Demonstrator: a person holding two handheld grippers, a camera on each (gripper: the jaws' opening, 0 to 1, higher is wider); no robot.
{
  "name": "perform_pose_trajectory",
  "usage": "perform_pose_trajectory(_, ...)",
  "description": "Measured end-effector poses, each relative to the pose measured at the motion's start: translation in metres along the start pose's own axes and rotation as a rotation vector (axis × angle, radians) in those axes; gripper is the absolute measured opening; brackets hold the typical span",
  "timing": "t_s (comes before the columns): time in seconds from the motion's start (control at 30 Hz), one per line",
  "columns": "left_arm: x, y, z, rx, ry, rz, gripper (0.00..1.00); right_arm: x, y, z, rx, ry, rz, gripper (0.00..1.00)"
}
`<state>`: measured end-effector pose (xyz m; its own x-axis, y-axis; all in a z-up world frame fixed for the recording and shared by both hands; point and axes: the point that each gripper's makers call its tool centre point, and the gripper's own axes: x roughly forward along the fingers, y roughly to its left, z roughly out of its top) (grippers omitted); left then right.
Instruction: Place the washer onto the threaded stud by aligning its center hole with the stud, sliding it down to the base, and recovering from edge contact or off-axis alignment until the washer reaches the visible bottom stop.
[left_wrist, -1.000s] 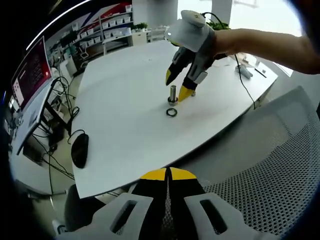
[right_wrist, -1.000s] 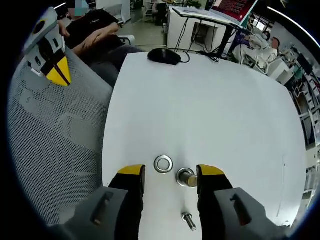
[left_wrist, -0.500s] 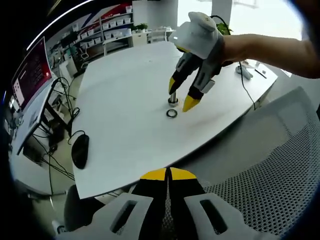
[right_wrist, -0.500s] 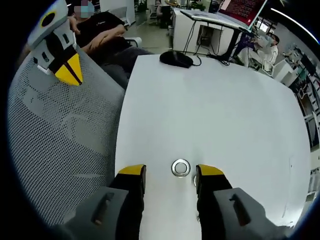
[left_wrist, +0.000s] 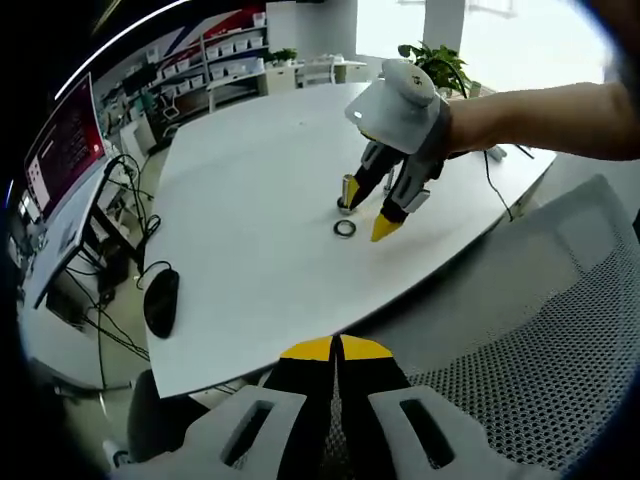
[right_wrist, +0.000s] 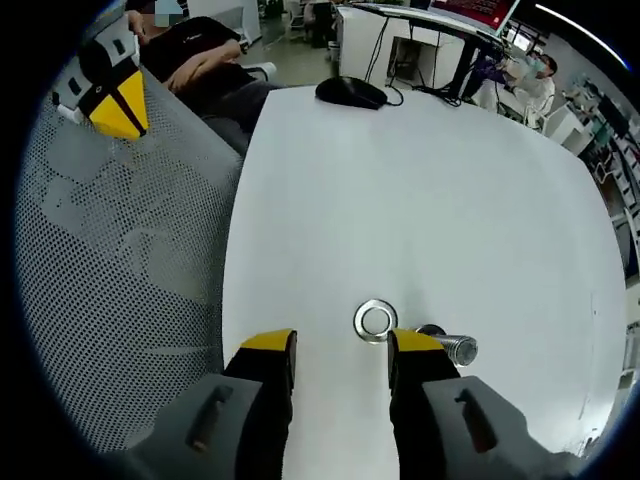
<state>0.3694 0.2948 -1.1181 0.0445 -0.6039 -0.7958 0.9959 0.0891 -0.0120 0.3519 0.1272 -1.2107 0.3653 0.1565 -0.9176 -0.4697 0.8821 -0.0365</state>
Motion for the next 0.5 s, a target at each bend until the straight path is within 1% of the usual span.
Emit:
perform_pose_trajectory(0.13, 0.0, 0.0, 0.0, 0.001, -0.001, -0.001, 0.0, 0.004, 0.0, -0.005, 0.032, 0.003, -0.004, 0.39)
perform_pose_trajectory(0.23, -0.001, -0.001, 0.0, 0.002, 0.0, -0.001, 0.0, 0.011, -0.01, -0.008, 0.068, 0.012, -0.043, 0.39)
perform_pose_trajectory(0.4, 0.0, -0.001, 0.0, 0.001, 0.0, -0.003, 0.0, 0.021, -0.008, -0.009, 0.13, -0.003, -0.041, 0.39)
perform_pose_trajectory(0.5, 0.0, -0.001, 0.0, 0.0, 0.0, -0.002, 0.0, 0.018, -0.002, -0.01, 0.165, -0.002, -0.049, 0.38)
